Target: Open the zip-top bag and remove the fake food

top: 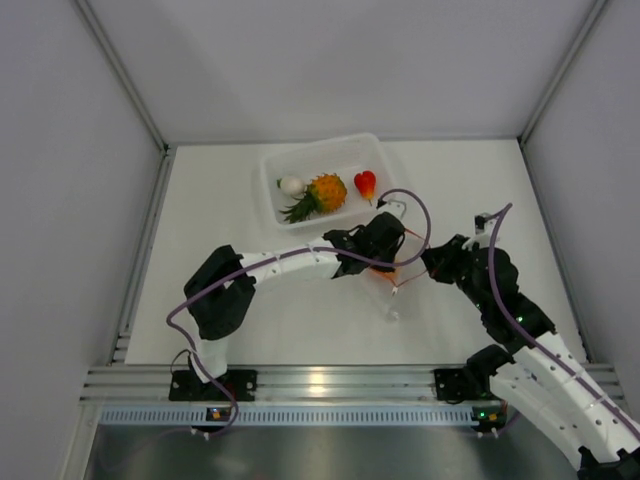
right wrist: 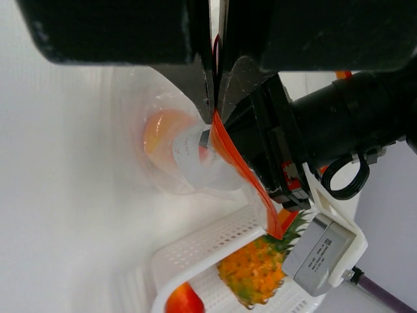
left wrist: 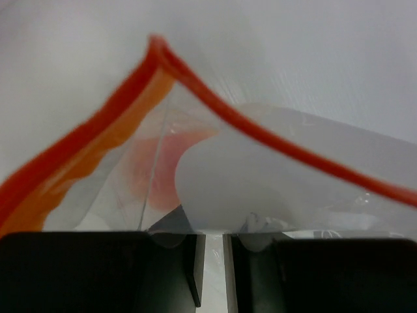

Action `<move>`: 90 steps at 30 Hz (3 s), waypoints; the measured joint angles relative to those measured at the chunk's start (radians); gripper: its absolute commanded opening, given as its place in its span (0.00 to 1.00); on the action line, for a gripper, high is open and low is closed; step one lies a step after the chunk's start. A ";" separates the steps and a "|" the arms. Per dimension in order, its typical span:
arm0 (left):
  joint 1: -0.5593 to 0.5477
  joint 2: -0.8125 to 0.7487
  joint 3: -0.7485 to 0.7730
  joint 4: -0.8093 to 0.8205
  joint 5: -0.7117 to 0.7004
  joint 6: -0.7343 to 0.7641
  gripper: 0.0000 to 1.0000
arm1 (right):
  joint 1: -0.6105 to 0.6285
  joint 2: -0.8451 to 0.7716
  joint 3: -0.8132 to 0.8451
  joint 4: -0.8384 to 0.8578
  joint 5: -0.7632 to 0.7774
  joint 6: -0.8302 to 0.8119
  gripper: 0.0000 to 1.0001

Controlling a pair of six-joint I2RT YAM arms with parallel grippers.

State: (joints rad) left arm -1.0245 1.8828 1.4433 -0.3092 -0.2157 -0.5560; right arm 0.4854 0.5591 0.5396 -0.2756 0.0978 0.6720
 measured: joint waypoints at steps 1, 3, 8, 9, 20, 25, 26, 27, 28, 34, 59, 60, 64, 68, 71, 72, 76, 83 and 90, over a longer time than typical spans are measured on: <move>-0.001 0.011 0.000 -0.002 0.005 0.000 0.21 | 0.000 0.004 0.001 -0.011 0.017 -0.006 0.00; -0.005 0.029 0.000 -0.007 0.014 0.000 0.22 | 0.000 0.022 0.010 -0.031 0.041 -0.018 0.00; -0.019 0.052 0.011 -0.006 0.007 0.005 0.41 | -0.001 0.071 0.036 -0.048 0.075 -0.051 0.00; -0.023 0.056 0.016 -0.005 -0.005 0.006 0.43 | -0.002 0.074 0.037 -0.047 0.075 -0.055 0.00; -0.058 0.092 0.046 0.001 -0.188 0.014 0.51 | -0.003 0.081 0.037 -0.047 0.070 -0.071 0.00; -0.062 0.092 0.047 -0.002 -0.257 0.029 0.53 | -0.003 0.076 0.037 -0.047 0.068 -0.078 0.00; -0.062 0.092 0.047 -0.002 -0.273 0.032 0.54 | -0.003 0.076 0.037 -0.047 0.066 -0.078 0.00; -0.062 0.092 0.047 -0.002 -0.285 0.035 0.55 | -0.003 0.076 0.037 -0.047 0.065 -0.078 0.00; -0.063 0.092 0.047 -0.002 -0.296 0.036 0.55 | -0.003 0.076 0.037 -0.046 0.063 -0.078 0.00; -0.061 0.135 0.084 0.000 -0.321 0.035 0.56 | -0.003 0.076 0.037 -0.045 0.046 -0.077 0.00; -0.026 0.209 0.112 0.055 -0.455 0.060 0.76 | -0.013 0.086 0.023 -0.022 0.019 -0.078 0.00; -0.020 0.210 0.111 0.060 -0.450 0.060 0.76 | -0.013 0.086 0.023 -0.018 0.014 -0.078 0.00; -0.002 0.218 0.107 0.072 -0.422 0.058 0.84 | -0.013 0.088 0.023 -0.005 0.009 -0.078 0.00; 0.011 0.249 0.115 0.082 -0.400 0.059 0.86 | -0.013 0.094 0.023 -0.003 0.008 -0.078 0.00; 0.016 0.257 0.119 0.087 -0.385 0.058 0.77 | -0.013 0.099 0.023 -0.002 0.008 -0.078 0.00; 0.018 0.257 0.120 0.088 -0.381 0.057 0.68 | -0.013 0.099 0.023 -0.002 0.008 -0.079 0.00; 0.022 0.257 0.120 0.092 -0.368 0.056 0.35 | -0.013 0.105 0.023 -0.001 0.006 -0.079 0.00; 0.031 0.238 0.100 0.101 -0.317 0.049 0.00 | -0.013 0.122 0.023 0.005 0.006 -0.085 0.00; 0.035 0.153 -0.016 0.156 -0.184 0.042 0.00 | -0.013 0.171 0.069 0.007 0.014 -0.121 0.00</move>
State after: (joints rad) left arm -0.9897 2.0357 1.4273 -0.1535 -0.4000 -0.5140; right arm 0.4728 0.7300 0.6086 -0.2684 0.1123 0.5514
